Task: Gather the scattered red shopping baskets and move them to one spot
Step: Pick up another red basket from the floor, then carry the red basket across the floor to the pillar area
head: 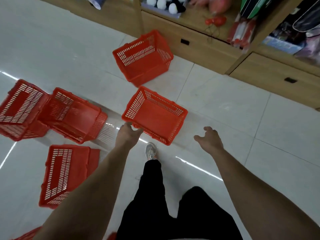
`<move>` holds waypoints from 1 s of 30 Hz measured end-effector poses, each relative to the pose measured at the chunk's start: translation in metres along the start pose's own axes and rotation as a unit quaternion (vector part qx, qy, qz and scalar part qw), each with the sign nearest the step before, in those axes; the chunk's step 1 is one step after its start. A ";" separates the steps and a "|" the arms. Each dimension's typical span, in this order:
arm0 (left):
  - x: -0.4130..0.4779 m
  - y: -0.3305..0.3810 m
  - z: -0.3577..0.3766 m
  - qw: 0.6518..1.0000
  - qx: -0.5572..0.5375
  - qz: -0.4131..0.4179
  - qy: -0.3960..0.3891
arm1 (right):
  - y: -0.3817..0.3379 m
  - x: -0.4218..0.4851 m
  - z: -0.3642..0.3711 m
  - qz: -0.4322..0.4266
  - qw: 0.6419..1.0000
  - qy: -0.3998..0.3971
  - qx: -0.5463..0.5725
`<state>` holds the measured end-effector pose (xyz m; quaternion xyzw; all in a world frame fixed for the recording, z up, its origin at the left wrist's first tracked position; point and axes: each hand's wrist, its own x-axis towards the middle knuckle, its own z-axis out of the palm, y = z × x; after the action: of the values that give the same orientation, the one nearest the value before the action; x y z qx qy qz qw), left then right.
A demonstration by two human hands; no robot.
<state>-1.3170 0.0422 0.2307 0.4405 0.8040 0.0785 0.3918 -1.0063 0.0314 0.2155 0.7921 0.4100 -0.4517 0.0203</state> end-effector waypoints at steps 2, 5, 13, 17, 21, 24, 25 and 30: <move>0.055 0.007 -0.005 0.999 0.021 0.030 -0.004 | -0.026 0.040 0.013 0.006 1.000 -0.014 0.009; 0.141 0.007 0.003 0.998 0.053 0.020 -0.014 | -0.053 0.112 0.040 0.010 0.999 -0.024 0.030; 0.380 -0.075 0.114 0.991 0.132 0.015 0.022 | -0.023 0.340 0.169 0.051 0.998 0.016 0.017; 0.459 -0.136 0.165 0.984 0.168 0.014 0.061 | 0.032 0.401 0.224 0.130 0.984 0.092 0.077; 0.507 -0.177 0.186 0.989 0.132 -0.050 0.046 | 0.065 0.408 0.273 0.122 0.985 0.044 0.110; 0.512 -0.189 0.198 0.991 0.105 -0.053 0.058 | 0.065 0.407 0.288 0.120 0.980 0.053 0.147; 0.508 -0.191 0.200 0.993 0.088 -0.042 0.074 | 0.063 0.407 0.288 0.115 0.981 0.063 0.144; 0.447 -0.182 0.172 0.989 0.002 -0.009 0.148 | 0.036 0.398 0.245 0.071 0.984 0.101 0.132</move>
<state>-1.4503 0.2395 -0.2227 0.4178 0.8570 0.1375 0.2685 -1.0517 0.1598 -0.2325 0.8568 0.2893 -0.4165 -0.0938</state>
